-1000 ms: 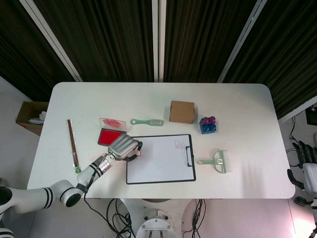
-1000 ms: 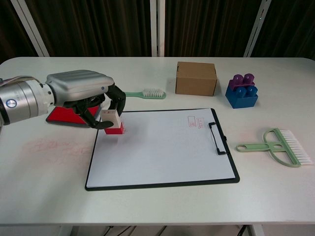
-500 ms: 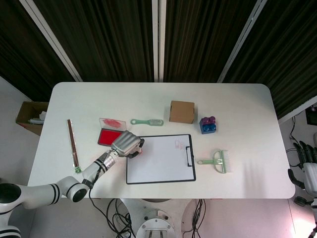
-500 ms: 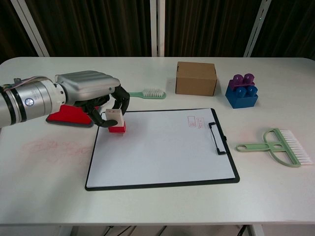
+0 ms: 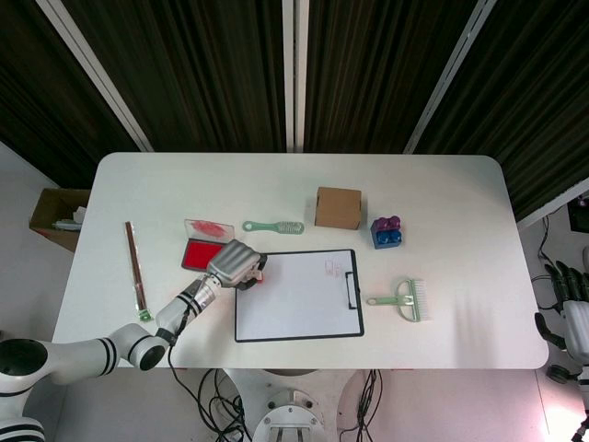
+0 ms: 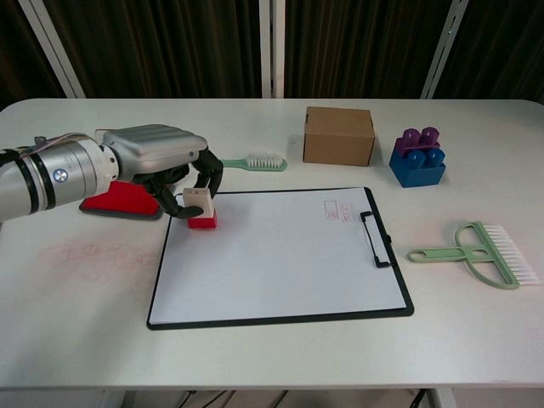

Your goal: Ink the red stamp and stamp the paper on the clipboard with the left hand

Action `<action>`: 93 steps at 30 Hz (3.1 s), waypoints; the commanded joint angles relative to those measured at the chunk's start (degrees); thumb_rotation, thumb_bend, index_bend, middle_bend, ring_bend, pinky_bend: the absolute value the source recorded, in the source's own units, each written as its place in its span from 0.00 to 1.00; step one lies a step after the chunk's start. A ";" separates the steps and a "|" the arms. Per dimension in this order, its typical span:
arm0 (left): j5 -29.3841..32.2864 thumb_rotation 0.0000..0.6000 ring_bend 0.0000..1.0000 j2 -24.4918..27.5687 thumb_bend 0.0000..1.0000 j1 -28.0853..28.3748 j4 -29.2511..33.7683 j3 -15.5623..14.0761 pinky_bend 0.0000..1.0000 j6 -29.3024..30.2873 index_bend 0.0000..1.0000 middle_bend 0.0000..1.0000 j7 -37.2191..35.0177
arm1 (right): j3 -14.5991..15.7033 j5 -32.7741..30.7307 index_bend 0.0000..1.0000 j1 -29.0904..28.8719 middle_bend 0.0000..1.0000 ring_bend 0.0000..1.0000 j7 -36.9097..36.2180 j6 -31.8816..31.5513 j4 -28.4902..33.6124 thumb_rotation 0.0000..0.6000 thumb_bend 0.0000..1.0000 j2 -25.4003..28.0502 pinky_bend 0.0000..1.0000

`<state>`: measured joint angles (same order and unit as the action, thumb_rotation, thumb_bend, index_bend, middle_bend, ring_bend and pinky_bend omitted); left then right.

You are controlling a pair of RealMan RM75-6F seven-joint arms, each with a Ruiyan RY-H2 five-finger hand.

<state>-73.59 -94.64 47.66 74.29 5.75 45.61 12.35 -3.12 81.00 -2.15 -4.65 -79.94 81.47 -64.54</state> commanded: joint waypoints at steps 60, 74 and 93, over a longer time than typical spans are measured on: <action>0.04 1.00 0.88 5.14 0.44 -0.32 6.15 1.13 0.94 1.15 0.76 0.79 -2.38 | 0.19 0.37 0.00 0.32 0.00 0.00 -1.31 -0.28 -0.82 1.00 0.40 -0.20 0.00; -1.09 1.00 0.88 15.85 0.44 -6.41 18.39 -1.64 0.94 8.71 0.76 0.80 -1.50 | 0.49 1.50 0.00 0.23 0.00 0.00 -0.88 -0.71 -0.22 1.00 0.40 0.10 0.00; -13.00 1.00 0.88 14.76 0.44 -19.31 5.65 -10.67 0.94 21.61 0.76 0.80 -15.91 | 0.45 1.93 0.00 -0.95 0.00 0.00 4.18 -0.08 3.55 1.00 0.40 0.16 0.00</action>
<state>-85.19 -78.67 29.18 81.51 -4.13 66.33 -2.15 -2.70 82.92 -3.06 -0.57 -80.06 84.92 -64.37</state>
